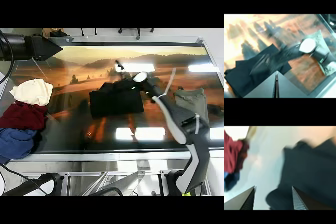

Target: Fold the shirts.

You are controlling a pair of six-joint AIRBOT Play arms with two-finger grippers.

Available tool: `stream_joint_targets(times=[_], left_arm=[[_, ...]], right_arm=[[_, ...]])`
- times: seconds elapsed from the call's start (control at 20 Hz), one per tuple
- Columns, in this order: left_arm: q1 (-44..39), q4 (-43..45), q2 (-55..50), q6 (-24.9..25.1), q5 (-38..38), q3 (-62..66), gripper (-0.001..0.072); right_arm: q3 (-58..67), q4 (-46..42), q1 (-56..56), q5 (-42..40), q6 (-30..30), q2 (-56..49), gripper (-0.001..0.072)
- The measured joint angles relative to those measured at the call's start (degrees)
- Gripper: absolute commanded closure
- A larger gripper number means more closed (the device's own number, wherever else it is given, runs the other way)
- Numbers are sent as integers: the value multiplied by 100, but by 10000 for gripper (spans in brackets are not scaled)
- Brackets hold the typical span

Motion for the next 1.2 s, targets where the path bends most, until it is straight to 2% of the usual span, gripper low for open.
stream_joint_targets(times=[0.05, 0.1, 0.15, 0.2, 0.35, 0.5, 0.7, 0.9, 0.95, 1.0, 1.05, 1.2], left_arm=[[7, 2, 11, 4, -2, -50, 691], [11, 0, 20, 26, -11, -87, 692], [13, 0, 28, 46, -13, -111, 692], [13, 0, 33, 50, -11, -118, 692], [15, -4, 39, 83, 7, -79, 691], [15, -7, 44, 85, 9, -48, 691], [15, -20, 44, 90, 13, -37, 691], [15, -22, 44, 101, 11, -35, 691], [15, -20, 44, 101, 7, -37, 691], [15, -20, 44, 101, 0, -37, 691], [15, -20, 44, 101, -22, -35, 691], [15, -17, 46, 90, -90, -35, 692]], right_arm=[[0, -118, -291, 184, 109, 131, 204], [0, -297, -616, 396, 229, 256, 164], [2, -549, -973, 577, 400, 361, 24], [-2, -824, -1294, 778, 557, 424, 10], [-146, -1617, -2133, 1364, 992, 481, 9], [-411, -1993, -2538, 1593, 1163, 345, 9], [-608, -2120, -2411, 1694, 1198, -70, 10], [-645, -1655, -1912, 1641, 979, -391, 17], [-647, -1622, -1779, 1569, 929, -433, 177], [-649, -1617, -1672, 1513, 890, -468, 529], [-656, -1617, -1587, 1440, 874, -507, 687], [-616, -1504, -1486, 1421, 684, -468, 690]])
